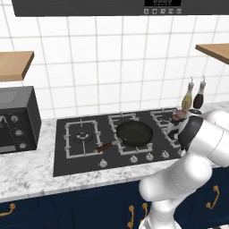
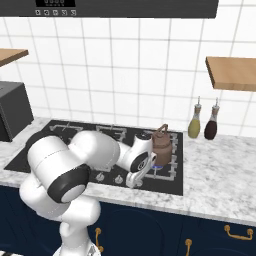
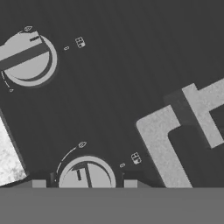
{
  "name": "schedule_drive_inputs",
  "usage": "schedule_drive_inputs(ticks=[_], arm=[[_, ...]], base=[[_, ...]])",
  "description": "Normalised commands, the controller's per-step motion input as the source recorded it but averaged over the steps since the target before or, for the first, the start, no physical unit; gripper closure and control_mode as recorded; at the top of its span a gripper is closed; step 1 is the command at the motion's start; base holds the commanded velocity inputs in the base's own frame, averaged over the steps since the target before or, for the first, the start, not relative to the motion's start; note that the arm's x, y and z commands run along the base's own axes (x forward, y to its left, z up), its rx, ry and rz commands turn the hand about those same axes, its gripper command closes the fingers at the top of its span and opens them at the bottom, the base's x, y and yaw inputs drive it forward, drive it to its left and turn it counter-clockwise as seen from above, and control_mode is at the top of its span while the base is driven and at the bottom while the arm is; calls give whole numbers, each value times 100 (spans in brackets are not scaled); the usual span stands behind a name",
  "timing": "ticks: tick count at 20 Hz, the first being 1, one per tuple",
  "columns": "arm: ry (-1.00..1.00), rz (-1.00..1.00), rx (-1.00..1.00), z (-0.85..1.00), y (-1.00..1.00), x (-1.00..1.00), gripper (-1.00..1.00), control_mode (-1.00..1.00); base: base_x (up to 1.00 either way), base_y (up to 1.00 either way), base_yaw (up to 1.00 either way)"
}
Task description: Pick the kettle from the counter and place it on a stove burner. Then turn the burner on.
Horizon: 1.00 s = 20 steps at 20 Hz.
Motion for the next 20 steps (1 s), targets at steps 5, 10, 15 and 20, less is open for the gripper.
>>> schedule_drive_inputs(ticks=[5, 10, 15, 20], arm=[[-1, -12, 0, 7, -15, 1, -100, -100], [0, -1, -1, 0, -1, 0, -100, -100], [-2, -5, -9, -11, 0, 8, -100, -100], [-17, -14, -13, -5, -7, 15, -100, -100]], base=[[0, 0, 0], [0, 0, 0], [0, 0, 0], [0, 0, 0]])
